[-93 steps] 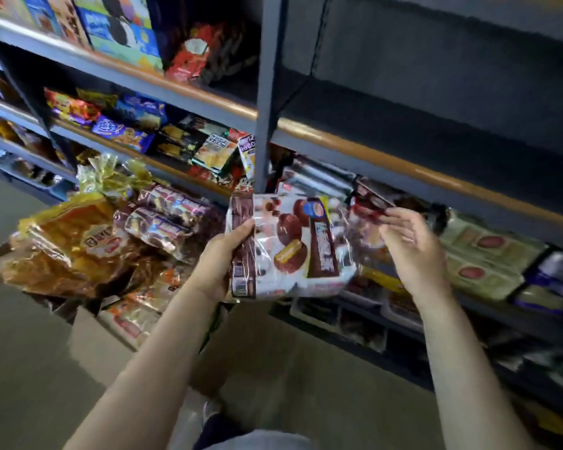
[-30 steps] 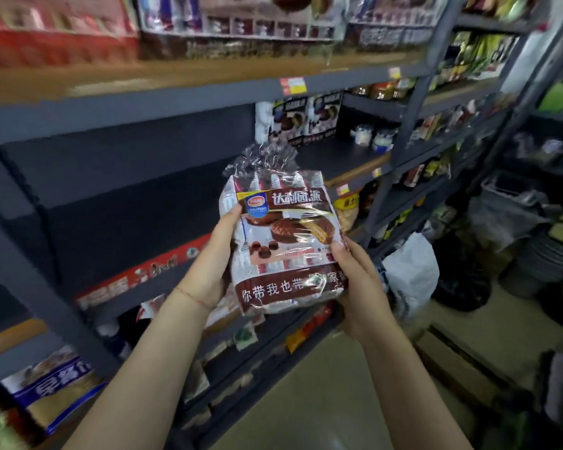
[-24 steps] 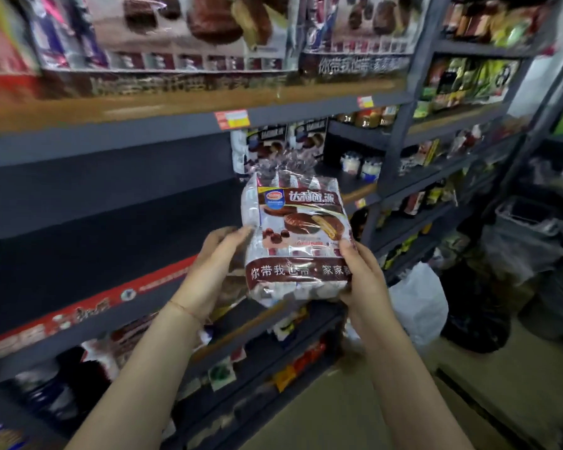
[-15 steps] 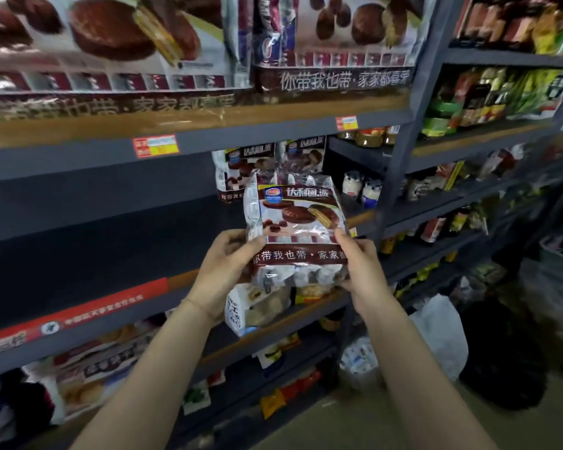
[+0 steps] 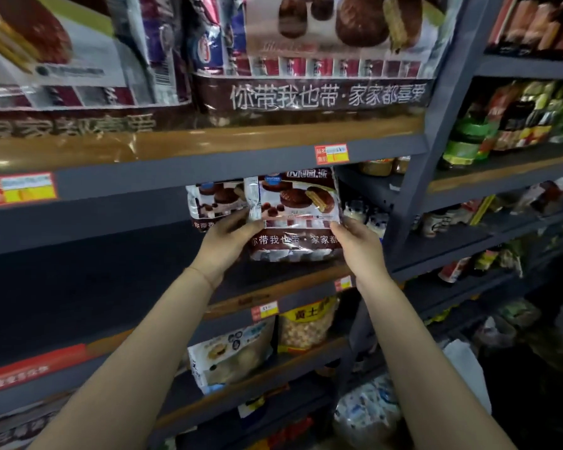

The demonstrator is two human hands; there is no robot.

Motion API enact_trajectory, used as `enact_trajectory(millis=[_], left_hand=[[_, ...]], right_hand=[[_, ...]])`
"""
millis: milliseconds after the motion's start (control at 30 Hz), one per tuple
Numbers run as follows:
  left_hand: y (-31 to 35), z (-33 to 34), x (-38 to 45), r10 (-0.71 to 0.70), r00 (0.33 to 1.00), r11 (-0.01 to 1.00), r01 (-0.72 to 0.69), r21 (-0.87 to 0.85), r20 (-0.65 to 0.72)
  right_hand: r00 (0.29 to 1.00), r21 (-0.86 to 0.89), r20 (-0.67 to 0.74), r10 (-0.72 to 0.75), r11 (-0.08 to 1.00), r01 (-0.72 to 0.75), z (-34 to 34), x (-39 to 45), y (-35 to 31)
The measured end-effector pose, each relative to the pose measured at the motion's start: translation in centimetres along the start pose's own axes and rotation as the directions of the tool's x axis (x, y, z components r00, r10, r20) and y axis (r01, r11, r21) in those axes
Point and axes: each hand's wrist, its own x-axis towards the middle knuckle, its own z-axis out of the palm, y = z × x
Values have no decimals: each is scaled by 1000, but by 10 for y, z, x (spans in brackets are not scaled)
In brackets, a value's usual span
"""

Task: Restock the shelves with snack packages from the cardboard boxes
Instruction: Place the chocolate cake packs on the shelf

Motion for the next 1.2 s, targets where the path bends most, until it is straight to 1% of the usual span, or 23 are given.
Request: enact_trajectory(millis=[67, 200, 333, 467, 567, 667, 733, 833, 933, 1033, 1100, 1200], left_hand=[[-2, 12, 16, -11, 1000, 999, 11, 42, -7], [-8, 44, 58, 9, 999, 996, -5, 85, -46], [-18, 79, 95, 61, 988, 994, -47, 103, -144], [-34, 111, 116, 48, 966, 998, -37, 48, -255], [-41, 121, 124, 42, 947, 997, -20, 74, -318], [-52, 121, 133, 61, 920, 991, -10, 133, -387], [-59, 120, 135, 74, 917, 989, -16, 148, -392], [-43, 130, 117, 67, 927, 995, -36, 92, -369], [-39, 130, 108, 31, 944, 999, -22, 29, -329], [-31, 123, 86, -17, 951, 997, 38, 63, -308], [-23, 116, 66, -26, 938, 994, 62, 95, -346], [-12, 104, 27, 14, 927, 995, 23, 94, -374]], right_hand=[[1000, -4, 11, -5, 1000, 5, -5, 22, 4], [993, -78, 102, 51, 996, -43, -11, 66, 9], [986, -197, 165, 19, 980, 14, -9, 105, 8], [983, -178, 172, 63, 984, -32, -7, 130, 10], [981, -175, 185, 52, 984, -19, 2, 144, 19], [980, -147, 197, 9, 989, 20, 13, 152, 31], [976, -127, 220, 9, 992, 20, 16, 155, 38], [967, -56, 256, 19, 998, -5, 18, 154, 44], [970, 70, 241, 31, 996, -50, 16, 149, 42], [969, 181, 245, 32, 980, -79, 7, 131, 38], [949, 224, 315, -11, 973, -63, 1, 113, 38], [874, 235, 484, -39, 968, -86, -3, 78, 36]])
